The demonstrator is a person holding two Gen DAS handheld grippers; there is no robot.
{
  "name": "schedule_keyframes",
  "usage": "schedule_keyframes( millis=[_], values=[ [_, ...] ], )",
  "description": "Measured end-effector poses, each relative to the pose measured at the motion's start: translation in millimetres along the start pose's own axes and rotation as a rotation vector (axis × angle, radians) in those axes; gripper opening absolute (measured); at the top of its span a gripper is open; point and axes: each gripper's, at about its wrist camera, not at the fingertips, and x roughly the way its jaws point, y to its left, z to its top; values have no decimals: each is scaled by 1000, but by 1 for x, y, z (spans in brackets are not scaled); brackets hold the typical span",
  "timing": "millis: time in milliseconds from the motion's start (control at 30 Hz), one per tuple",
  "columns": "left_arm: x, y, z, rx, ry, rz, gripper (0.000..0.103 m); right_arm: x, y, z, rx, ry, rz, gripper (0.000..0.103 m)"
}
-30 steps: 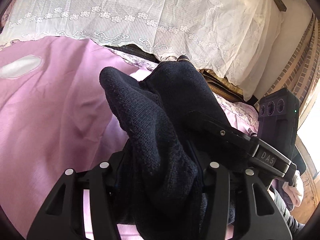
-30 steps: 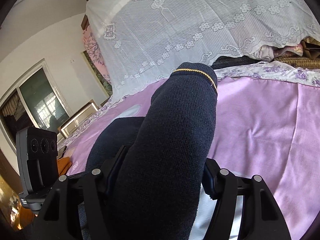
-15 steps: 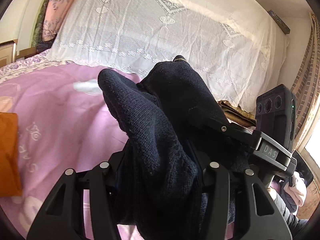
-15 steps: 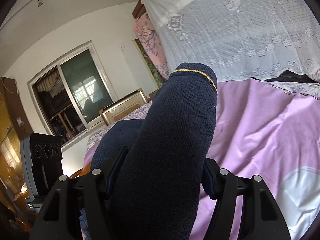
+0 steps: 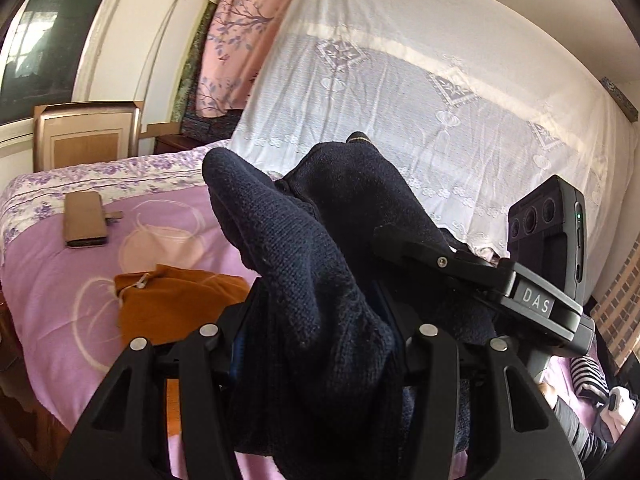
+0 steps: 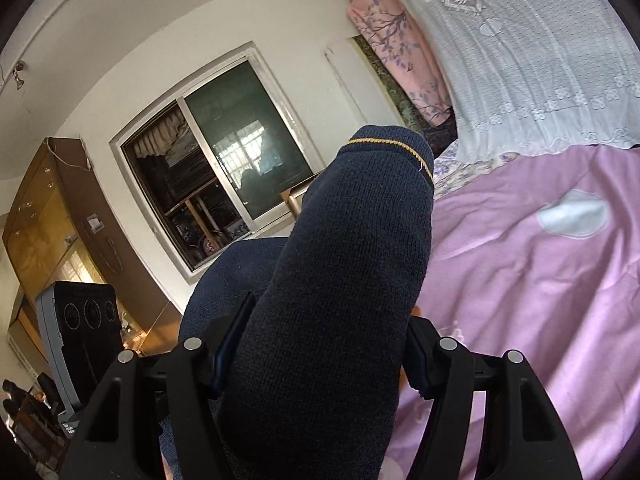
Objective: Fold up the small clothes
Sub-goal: 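Carry the lifted bundle with both tools over the orange garment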
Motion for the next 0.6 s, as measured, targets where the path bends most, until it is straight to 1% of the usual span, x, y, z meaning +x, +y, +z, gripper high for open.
schedule_keyframes(
  millis=[100, 233, 300, 367, 433, 467, 500, 533, 567, 600],
  values=[
    [-4, 31, 0, -43, -12, 32, 51, 36, 8, -1, 6, 35, 28, 67],
    [4, 71, -6, -109, 0, 44, 51, 73, 8, -9, 15, 79, 34, 67],
    [16, 90, -16, -140, 27, 57, 51, 92, 0, -18, 26, 113, 20, 67],
    [32, 105, -28, -174, 71, 77, 50, 112, -15, -31, 65, 158, -7, 67],
    [45, 118, -43, -197, 106, 91, 51, 127, -35, -49, 111, 211, -53, 67],
    [50, 119, -47, -203, 114, 82, 54, 133, -46, -59, 137, 233, -60, 69],
    [52, 121, -52, -203, 113, 74, 56, 137, -58, -66, 177, 247, -38, 70],
    [52, 120, -56, -195, 103, 77, 60, 138, -68, -71, 227, 256, -5, 75],
    [51, 119, -58, -179, 91, 88, 63, 138, -73, -74, 255, 266, 16, 75],
    [51, 117, -60, -169, 84, 108, 65, 138, -72, -74, 250, 271, 13, 75]
  ],
)
